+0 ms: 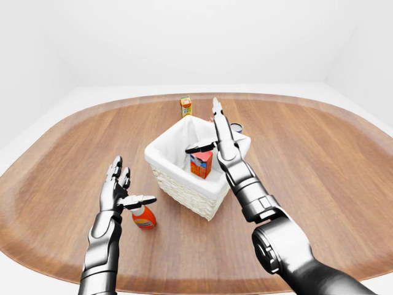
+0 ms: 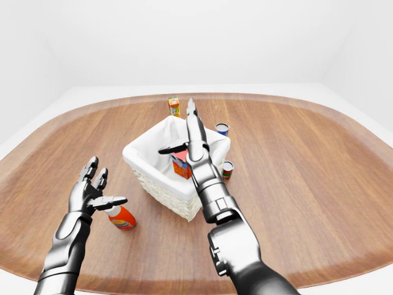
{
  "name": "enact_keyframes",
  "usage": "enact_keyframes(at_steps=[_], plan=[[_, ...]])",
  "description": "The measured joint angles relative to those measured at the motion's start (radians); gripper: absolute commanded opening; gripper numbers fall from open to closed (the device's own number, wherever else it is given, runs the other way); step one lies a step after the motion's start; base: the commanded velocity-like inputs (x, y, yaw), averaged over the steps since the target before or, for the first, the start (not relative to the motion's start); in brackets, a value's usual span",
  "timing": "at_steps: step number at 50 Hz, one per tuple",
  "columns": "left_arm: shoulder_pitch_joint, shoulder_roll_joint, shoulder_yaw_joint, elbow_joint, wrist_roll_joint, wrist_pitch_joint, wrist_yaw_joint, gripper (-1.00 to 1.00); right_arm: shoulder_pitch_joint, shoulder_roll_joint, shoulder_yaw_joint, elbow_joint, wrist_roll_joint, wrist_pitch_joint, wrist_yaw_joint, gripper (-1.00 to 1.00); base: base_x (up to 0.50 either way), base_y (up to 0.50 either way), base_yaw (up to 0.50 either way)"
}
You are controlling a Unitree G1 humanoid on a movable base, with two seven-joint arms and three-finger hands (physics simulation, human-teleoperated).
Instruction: Pick up the butter and put it in the basket.
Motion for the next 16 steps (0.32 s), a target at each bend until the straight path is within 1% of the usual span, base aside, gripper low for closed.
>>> enact_keyframes(at_steps=[7,16], plan=[[0.002,-0.002,-0.002,0.002,0.002,-0.003,-0.001,1.00,0.046,-0.002,0.003,-0.093,0.000,0.000,0.020,1.00,0.00,0.00,0.00],[0.010,-0.008,-0.007,-0.002,0.009,-0.010,-0.002,1.00,0.154,-0.009,0.012,-0.296,-0.002,0.000,0.066,1.00,0.00,0.00,0.00]])
